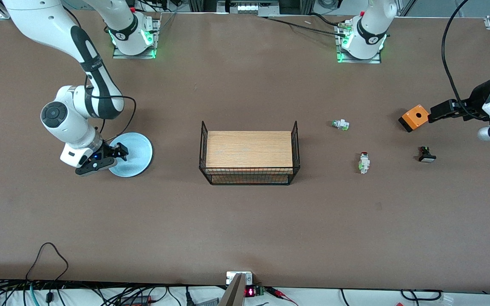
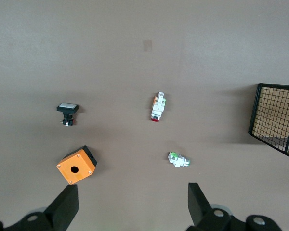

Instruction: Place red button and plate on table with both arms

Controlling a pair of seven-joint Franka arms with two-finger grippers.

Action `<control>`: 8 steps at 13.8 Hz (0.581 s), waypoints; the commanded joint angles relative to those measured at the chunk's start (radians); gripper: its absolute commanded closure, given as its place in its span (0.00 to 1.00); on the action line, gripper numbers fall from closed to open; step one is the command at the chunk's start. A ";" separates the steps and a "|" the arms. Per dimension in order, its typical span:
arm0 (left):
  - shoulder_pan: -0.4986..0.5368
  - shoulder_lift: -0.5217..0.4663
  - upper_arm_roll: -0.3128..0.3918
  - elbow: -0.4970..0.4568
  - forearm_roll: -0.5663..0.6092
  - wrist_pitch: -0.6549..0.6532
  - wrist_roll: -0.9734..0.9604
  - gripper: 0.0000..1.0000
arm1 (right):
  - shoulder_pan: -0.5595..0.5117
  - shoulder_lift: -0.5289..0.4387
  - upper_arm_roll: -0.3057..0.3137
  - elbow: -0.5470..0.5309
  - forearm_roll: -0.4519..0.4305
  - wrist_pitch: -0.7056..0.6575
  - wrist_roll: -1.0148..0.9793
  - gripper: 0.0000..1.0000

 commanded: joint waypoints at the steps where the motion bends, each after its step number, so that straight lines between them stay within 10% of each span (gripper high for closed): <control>1: -0.002 0.015 0.001 0.032 -0.007 -0.019 0.017 0.00 | -0.002 -0.032 0.008 0.161 0.003 -0.238 -0.022 0.00; 8: -0.002 0.015 0.001 0.032 -0.007 -0.019 0.017 0.00 | 0.033 -0.078 -0.044 0.485 -0.085 -0.712 -0.012 0.00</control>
